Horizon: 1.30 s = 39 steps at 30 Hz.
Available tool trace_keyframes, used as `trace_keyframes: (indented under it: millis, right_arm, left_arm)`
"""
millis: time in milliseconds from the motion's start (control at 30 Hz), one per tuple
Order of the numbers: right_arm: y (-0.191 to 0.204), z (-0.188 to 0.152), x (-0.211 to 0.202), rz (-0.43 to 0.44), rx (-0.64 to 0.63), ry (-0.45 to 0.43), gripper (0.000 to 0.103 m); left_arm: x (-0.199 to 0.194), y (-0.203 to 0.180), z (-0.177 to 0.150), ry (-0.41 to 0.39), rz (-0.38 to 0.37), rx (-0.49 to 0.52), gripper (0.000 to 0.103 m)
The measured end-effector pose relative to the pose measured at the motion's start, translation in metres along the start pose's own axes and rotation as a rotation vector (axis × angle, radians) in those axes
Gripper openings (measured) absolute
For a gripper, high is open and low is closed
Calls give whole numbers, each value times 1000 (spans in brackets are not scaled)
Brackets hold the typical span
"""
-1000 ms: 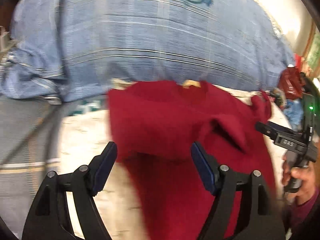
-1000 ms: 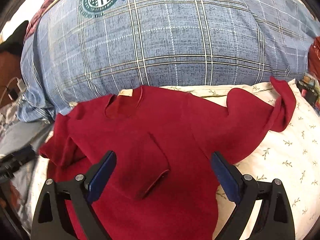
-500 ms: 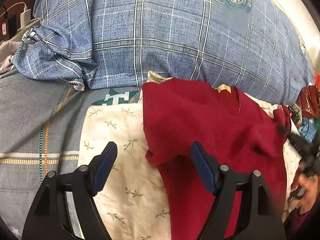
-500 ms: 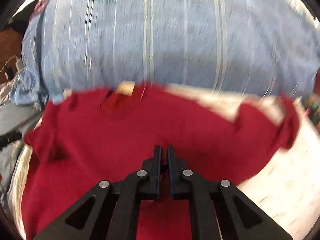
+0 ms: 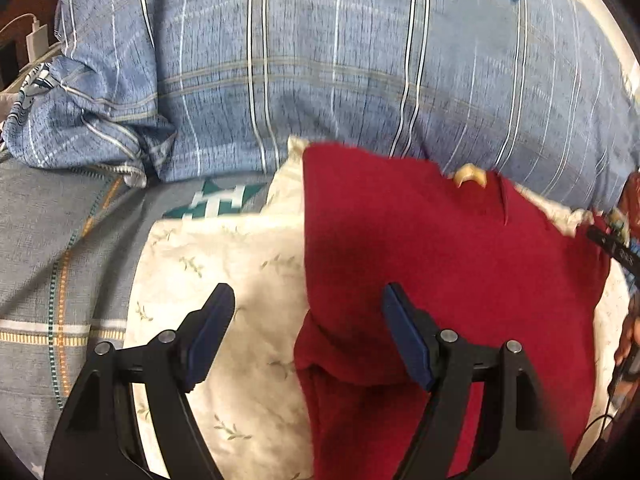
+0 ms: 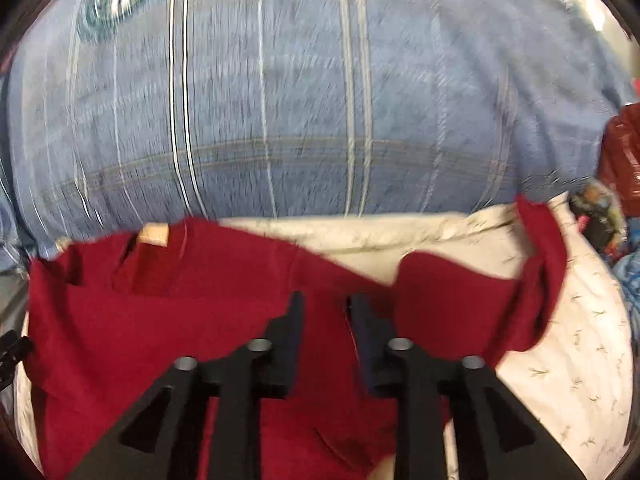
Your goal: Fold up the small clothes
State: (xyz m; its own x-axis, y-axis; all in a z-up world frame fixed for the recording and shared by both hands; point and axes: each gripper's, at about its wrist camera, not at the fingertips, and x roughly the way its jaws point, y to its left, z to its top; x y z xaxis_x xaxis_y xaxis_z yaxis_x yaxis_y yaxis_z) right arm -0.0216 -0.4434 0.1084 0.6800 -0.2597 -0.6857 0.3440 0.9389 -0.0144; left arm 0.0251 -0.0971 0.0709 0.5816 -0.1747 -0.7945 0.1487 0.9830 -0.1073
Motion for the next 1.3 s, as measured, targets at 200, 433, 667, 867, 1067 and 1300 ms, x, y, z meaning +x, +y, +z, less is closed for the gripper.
trace_keyframes:
  millis: [200,433,667,867,1067,1300]
  right_arm:
    - [63,-2,-2,310,-121,71,42]
    - [156,-38,46,339,-378,227,39]
    - [202,-6,23,446,-485,63,48]
    - [232,-8,72,437,-640,196,57]
    - [193,9,66,614,-433,245,55]
    - [205,0,76,516,-536,247,49]
  left_arm:
    - [21,5,-3,59,95,-9,76]
    - [29,33,-10,70,61,-93,86]
    - [15,42,-7,58,41,-89,85]
    - [-4,45,-6,32,26,-78,85]
    - [-7,47,2,7,26,-73,85]
    - [1,36,3,14,11,-83,85]
